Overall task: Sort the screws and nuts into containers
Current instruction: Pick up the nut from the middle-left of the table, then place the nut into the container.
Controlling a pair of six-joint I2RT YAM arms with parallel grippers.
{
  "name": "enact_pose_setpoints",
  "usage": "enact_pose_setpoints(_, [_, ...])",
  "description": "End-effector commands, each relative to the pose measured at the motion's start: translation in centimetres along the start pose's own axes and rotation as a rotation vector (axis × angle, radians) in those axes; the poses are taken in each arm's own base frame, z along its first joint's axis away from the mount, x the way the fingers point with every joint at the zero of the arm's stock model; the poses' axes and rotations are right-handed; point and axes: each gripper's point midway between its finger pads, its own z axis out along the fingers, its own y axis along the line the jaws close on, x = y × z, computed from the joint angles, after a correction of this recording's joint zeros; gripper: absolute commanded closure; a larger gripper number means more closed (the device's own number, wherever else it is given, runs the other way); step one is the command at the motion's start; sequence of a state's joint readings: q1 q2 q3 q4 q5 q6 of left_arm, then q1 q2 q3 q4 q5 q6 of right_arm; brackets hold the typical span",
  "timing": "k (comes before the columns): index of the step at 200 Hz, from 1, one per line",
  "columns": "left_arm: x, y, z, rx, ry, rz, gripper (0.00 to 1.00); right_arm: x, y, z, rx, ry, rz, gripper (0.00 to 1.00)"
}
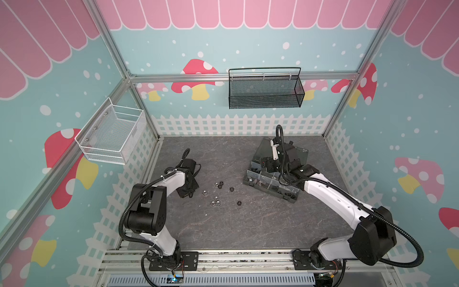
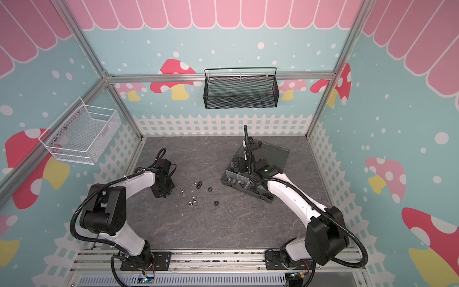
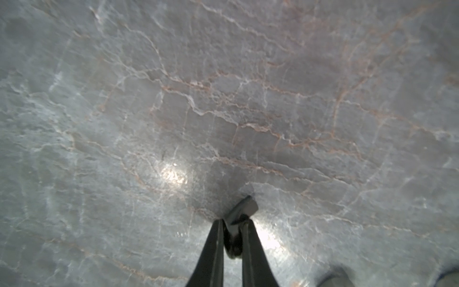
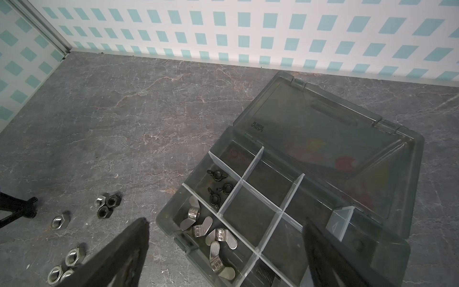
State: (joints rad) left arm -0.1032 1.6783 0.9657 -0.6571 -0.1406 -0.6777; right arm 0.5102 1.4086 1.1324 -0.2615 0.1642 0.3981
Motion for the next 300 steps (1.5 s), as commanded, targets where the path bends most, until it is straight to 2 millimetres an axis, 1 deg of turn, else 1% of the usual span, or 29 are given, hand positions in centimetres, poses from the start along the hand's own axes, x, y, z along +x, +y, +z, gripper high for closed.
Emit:
enact_pose_setpoints(1, [1.8,0.8,0.2,-0.003,0.062,-0.022,1.0,-0.6,-0.1,-0.3,-0.001,-0.018,0.016,0.03])
enact_pose_setpoints(28, [1.6,0.7,-0.3,0.014,0.05,-0.028,1.0,-0.7,-0.1,-0.3,0.002,-0.022,0.017,0.03])
enact_pose_setpoints(50, [1.8,0.8,-0.3,0.013,0.053,-0.028,1.0,-0.9,-0.2,-0.4,0.007,-0.026,0.014,0.03])
enact_pose_setpoints(73, [2.0,0.4,-0.4,0.03,0.064,-0.029,1.0,-0.9,-0.2,-0.5,0.01,-0.029,0.01,0.03])
enact_pose_setpoints(119, [1.8,-0.3,-1.9,0.069,0.025,-0.02,1.0,-0.9,-0.3,-0.4,0.013,-0.034,0.015,0.03])
enact_pose_setpoints(139, [1.7,-1.0,-2.8,0.092,0.005,-0.008,1.0,-0.7,-0.5,-0.4,0.021,-0.031,0.02,0.03])
enact_pose_setpoints(166, [1.5,-2.9,-4.5,0.134,-0.035,0.028,1.0,-0.6,-0.9,-0.6,0.038,-0.036,0.031,0.03])
enact_pose_setpoints(190, [1.5,-5.7,-6.3,0.183,-0.068,0.076,1.0,-0.4,-1.4,-0.8,0.061,-0.038,0.04,0.03])
enact_pose_setpoints(207, [1.7,-8.3,-7.7,0.227,-0.089,0.12,1.0,-0.2,-1.7,-1.1,0.078,-0.043,0.048,0.03])
enact_pose_setpoints(226, [2.2,-11.8,-9.2,0.275,-0.114,0.183,1.0,0.0,-2.1,-1.5,0.092,-0.05,0.056,0.03])
enact_pose_setpoints(231, [2.0,-12.4,-9.5,0.285,-0.12,0.189,1.0,0.1,-2.2,-1.6,0.096,-0.05,0.057,0.03])
enact_pose_setpoints(235, [2.8,-13.5,-9.8,0.299,-0.118,0.219,1.0,0.0,-2.3,-1.7,0.1,-0.056,0.06,0.03])
enact_pose_setpoints(290, [5.2,-22.2,-12.3,0.414,-0.128,0.367,1.0,0.3,-4.1,-3.4,0.173,-0.093,0.084,0.03])
enact_pose_setpoints(300, [5.8,-24.1,-13.2,0.445,-0.134,0.395,1.0,0.4,-4.3,-3.7,0.183,-0.101,0.09,0.03])
